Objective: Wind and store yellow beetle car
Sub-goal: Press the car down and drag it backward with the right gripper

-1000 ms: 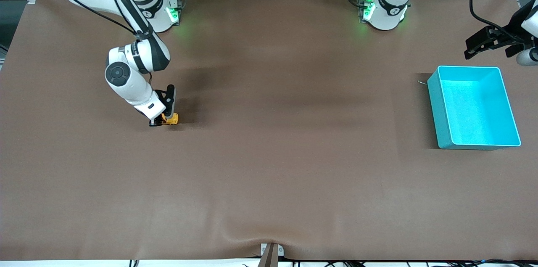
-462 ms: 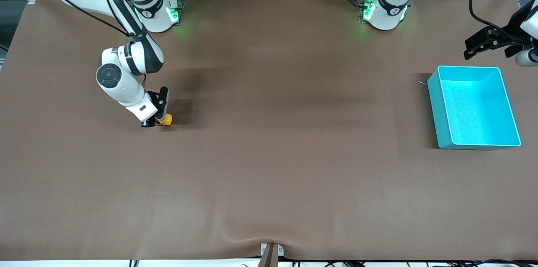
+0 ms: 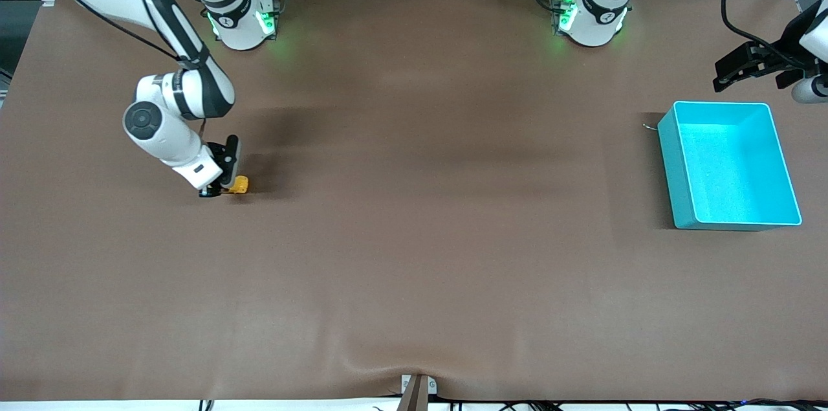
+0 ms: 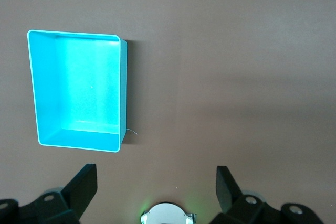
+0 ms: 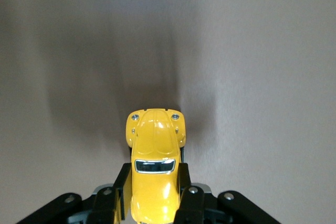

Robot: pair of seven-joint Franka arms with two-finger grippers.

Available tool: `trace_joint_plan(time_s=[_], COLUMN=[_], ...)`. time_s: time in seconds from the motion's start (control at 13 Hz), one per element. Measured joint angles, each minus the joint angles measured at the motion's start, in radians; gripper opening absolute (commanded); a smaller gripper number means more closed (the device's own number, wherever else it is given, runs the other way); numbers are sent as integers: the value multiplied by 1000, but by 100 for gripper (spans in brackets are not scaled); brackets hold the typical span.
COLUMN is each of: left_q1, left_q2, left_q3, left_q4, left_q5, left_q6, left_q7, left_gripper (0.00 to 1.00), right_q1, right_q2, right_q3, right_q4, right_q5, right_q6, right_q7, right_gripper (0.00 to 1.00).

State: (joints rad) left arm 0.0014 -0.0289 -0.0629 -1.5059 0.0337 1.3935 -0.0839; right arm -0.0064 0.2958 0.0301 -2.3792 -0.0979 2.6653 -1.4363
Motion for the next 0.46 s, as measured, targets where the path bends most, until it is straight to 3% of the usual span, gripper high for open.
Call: trace_joint_plan(time_s=[0.46], left_q1=[0], left_q2=[0], left_q3=[0], left_q4=[-3], left_q5=[0], left_q6=[0], left_q7=[0], left_gripper=[100], right_q1=[-64], right_q2=[9], right_q3=[-1], right_q4=[15], right_q5=[0], right_q6=[-12], right_q7=[-106], right_gripper=[18])
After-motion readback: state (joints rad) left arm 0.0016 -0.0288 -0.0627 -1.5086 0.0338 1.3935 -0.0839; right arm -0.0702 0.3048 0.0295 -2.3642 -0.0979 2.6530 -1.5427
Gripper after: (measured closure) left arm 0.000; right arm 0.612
